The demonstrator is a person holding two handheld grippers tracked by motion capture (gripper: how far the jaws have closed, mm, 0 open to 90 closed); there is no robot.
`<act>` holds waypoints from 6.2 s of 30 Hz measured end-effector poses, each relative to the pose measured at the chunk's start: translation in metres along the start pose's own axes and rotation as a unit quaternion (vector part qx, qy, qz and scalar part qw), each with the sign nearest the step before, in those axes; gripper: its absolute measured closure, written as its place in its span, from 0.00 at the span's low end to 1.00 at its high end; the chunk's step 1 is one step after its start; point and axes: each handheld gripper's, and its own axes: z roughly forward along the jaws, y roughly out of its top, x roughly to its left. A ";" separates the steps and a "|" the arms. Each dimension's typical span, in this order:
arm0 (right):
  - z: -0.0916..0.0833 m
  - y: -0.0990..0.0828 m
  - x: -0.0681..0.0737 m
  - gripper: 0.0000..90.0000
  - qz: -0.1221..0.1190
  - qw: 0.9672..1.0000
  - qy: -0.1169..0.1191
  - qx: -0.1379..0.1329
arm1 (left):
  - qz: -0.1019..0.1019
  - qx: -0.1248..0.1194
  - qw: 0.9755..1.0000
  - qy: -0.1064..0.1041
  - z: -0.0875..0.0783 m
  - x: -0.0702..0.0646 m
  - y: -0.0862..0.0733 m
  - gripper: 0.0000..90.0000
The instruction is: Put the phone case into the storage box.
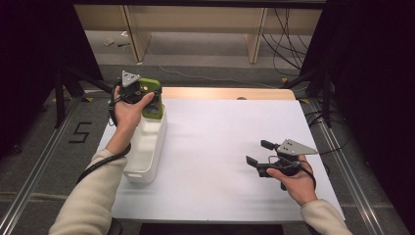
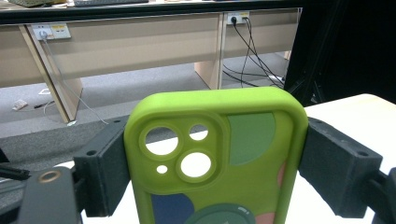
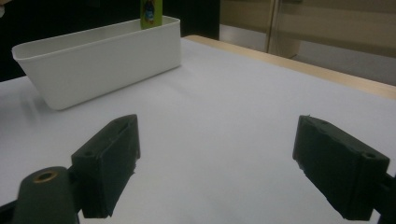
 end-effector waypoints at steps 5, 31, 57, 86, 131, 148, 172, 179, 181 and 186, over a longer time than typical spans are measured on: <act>0.000 0.000 0.000 0.18 0.000 1.000 0.000 0.001 | 0.001 0.002 1.000 0.000 0.001 -0.001 -0.001 0.18; -0.002 0.002 0.000 0.18 0.001 1.000 -0.002 -0.005 | 0.000 0.009 1.000 0.002 0.004 0.002 -0.005 0.18; -0.001 0.001 0.000 0.18 0.001 1.000 0.000 -0.005 | 0.001 0.027 1.000 0.008 0.011 0.005 -0.013 0.18; -0.001 0.001 0.000 0.18 0.002 1.000 0.000 -0.006 | -0.002 0.048 0.999 0.015 0.018 0.009 -0.025 0.18; 0.001 0.001 0.000 0.18 0.002 1.000 0.003 -0.004 | 0.016 0.071 0.997 0.010 0.030 0.003 -0.033 0.18; 0.001 0.001 0.000 0.18 0.002 1.000 0.005 -0.003 | 0.024 0.084 0.996 0.010 0.037 0.003 -0.038 0.17; 0.001 0.001 0.000 0.18 0.002 1.000 0.005 -0.002 | 0.022 0.094 0.995 0.009 0.045 0.003 -0.040 0.17; 0.001 0.001 0.000 0.18 0.004 1.000 0.005 -0.001 | 0.017 0.099 0.995 0.010 0.047 0.005 -0.039 0.17; 0.002 0.001 0.000 0.18 0.003 1.000 0.005 -0.002 | 0.014 0.101 0.995 0.012 0.047 0.006 -0.038 0.17; 0.002 0.001 0.000 0.18 0.004 1.000 0.006 -0.002 | 0.005 0.108 0.994 0.010 0.050 0.008 -0.037 0.17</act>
